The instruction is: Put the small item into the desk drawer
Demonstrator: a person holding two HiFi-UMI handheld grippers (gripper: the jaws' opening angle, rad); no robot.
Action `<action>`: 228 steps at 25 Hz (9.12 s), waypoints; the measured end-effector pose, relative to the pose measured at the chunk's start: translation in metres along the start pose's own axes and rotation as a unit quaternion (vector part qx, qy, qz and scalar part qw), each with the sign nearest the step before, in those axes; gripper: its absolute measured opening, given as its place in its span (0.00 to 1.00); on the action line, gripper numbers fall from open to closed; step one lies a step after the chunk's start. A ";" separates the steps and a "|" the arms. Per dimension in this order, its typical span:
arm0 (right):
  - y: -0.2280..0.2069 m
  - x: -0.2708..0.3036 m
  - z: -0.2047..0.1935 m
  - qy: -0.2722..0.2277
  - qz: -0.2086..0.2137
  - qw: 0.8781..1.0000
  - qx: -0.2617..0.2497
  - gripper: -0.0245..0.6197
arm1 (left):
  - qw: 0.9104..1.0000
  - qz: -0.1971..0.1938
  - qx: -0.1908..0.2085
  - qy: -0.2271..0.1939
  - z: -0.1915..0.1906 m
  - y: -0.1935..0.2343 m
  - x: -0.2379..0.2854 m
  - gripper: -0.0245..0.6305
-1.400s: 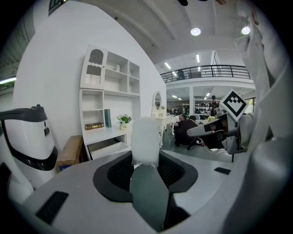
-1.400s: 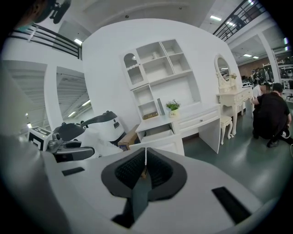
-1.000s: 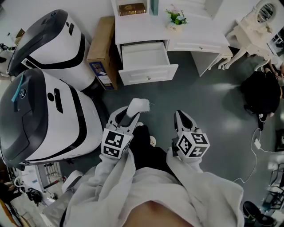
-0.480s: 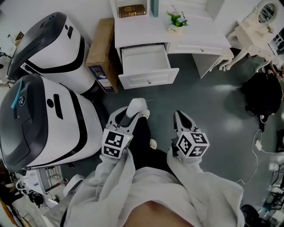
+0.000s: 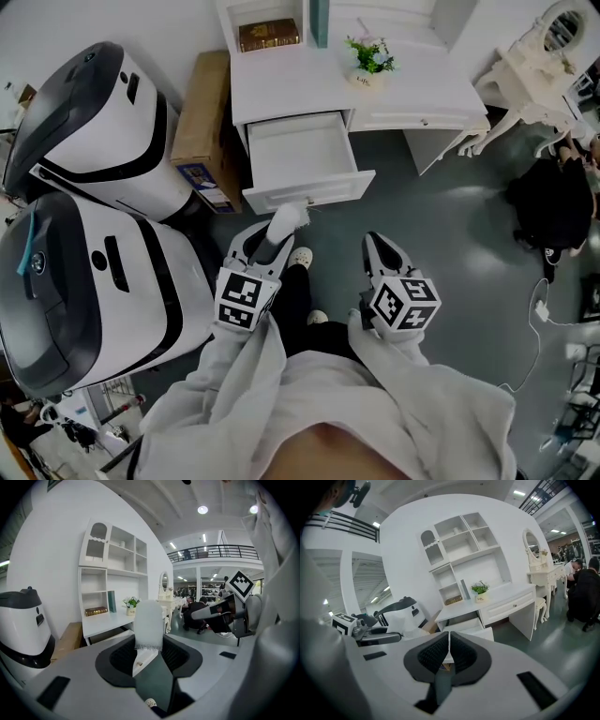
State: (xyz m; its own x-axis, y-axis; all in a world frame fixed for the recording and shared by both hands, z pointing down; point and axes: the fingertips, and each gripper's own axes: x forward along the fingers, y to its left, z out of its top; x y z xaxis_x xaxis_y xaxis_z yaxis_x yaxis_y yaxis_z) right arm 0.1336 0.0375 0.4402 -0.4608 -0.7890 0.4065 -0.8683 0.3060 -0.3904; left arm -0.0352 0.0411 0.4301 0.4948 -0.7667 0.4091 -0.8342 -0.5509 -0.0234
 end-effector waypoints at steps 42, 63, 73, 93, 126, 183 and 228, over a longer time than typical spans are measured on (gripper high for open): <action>-0.020 0.218 0.107 0.015 -0.056 0.998 0.013 0.10 | 0.997 -0.074 -0.020 0.025 0.045 0.186 0.179 0.30; -0.038 0.231 0.096 0.065 -0.069 0.995 0.002 0.10 | 0.984 -0.128 -0.025 0.120 -0.015 0.172 0.250 0.30; -0.062 0.257 0.095 0.098 -0.048 0.994 0.006 0.10 | 0.973 -0.153 -0.010 0.171 -0.036 0.149 0.316 0.30; -0.108 0.307 0.085 0.175 -0.021 0.984 0.007 0.10 | 0.962 -0.156 -0.017 0.222 -0.107 0.140 0.423 0.30; -0.133 0.299 0.057 0.197 -0.048 0.979 0.028 0.10 | 0.953 -0.045 -0.029 0.297 -0.176 0.160 0.499 0.32; -0.035 0.233 0.091 0.041 -0.029 0.998 0.047 0.10 | 0.992 -0.026 -0.067 0.106 -0.016 0.223 0.224 0.07; -0.021 0.192 0.153 -0.056 -0.064 0.994 -0.068 0.09 | 0.989 -0.104 -0.051 -0.093 0.117 0.161 0.174 0.06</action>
State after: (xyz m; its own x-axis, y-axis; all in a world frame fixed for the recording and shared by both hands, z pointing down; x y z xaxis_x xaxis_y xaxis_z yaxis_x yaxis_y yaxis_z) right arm 0.0910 -0.2019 0.4001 -0.3282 -0.8780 0.3483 -0.9389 0.2628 -0.2223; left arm -0.0547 -0.2198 0.3912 0.6860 -0.6936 0.2198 -0.7258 -0.6735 0.1401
